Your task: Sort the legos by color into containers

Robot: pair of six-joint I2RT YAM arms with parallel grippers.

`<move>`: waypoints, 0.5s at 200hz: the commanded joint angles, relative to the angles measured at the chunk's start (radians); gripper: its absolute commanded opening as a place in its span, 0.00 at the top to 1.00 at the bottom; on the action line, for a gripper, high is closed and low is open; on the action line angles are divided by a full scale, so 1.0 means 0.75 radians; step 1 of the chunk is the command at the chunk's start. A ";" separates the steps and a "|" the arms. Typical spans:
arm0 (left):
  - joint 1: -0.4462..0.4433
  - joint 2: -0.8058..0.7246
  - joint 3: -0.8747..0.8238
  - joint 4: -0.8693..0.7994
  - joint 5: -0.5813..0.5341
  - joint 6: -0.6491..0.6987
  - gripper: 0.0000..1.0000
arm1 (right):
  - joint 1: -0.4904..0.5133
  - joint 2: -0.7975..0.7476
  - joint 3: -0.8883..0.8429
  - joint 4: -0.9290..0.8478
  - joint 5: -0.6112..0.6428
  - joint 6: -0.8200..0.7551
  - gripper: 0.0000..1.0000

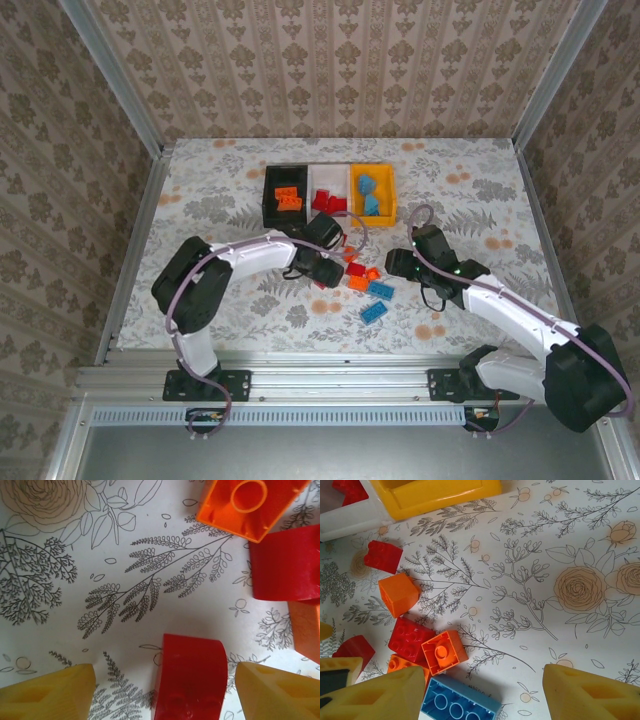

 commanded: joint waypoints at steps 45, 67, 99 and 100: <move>-0.020 0.013 -0.015 -0.018 0.074 0.018 0.33 | 0.005 -0.020 0.039 -0.037 0.050 -0.050 0.35; -0.018 0.027 -0.017 -0.007 0.069 0.009 0.40 | 0.005 0.000 0.064 -0.037 0.027 -0.052 0.35; -0.016 0.063 0.001 -0.025 0.054 0.015 0.52 | 0.005 -0.028 0.055 -0.034 0.024 -0.036 0.36; -0.015 0.064 0.001 -0.026 0.055 0.015 0.52 | 0.005 -0.029 0.055 -0.035 0.024 -0.036 0.36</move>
